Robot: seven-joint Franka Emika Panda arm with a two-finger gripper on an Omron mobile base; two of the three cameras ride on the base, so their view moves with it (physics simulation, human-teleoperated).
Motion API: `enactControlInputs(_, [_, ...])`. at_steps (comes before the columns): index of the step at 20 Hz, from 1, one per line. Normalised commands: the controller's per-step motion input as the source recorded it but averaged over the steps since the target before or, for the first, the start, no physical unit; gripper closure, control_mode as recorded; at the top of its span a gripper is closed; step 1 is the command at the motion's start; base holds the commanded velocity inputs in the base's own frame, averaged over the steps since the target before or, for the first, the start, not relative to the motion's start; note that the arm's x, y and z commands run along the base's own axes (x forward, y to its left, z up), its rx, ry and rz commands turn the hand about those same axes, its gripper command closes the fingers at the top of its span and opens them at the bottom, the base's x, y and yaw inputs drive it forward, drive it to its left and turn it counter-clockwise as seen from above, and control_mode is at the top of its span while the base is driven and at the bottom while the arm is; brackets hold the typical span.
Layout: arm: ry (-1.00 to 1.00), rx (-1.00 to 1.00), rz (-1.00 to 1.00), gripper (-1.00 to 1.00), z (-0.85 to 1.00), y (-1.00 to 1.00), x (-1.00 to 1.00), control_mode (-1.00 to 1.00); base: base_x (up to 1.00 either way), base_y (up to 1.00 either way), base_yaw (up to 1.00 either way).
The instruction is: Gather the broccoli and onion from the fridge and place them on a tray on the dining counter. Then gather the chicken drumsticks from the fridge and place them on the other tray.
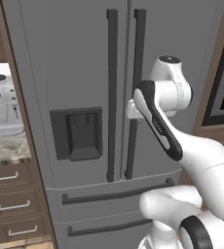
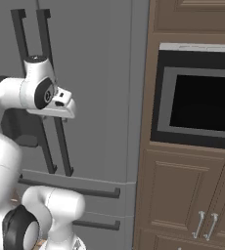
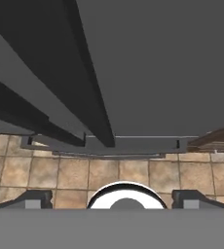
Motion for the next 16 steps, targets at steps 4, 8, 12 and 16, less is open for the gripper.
enactControlInputs(4, [0.05, 0.00, -0.15, -1.00, -0.14, 0.00, -0.60, -1.00, 0.00, 0.00, 0.00])
enactControlInputs(8, [0.05, 0.00, -0.17, -1.00, -0.19, -0.04, -0.71, -1.00, 0.00, 0.00, 0.00])
enactControlInputs(12, [0.01, 0.00, -0.11, -1.00, -0.22, -0.12, -0.54, -1.00, 0.00, 0.00, 0.00])
enactControlInputs(16, [0.00, 0.00, -0.05, -1.00, -0.23, -0.13, -0.31, -1.00, 0.00, 0.00, 0.00])
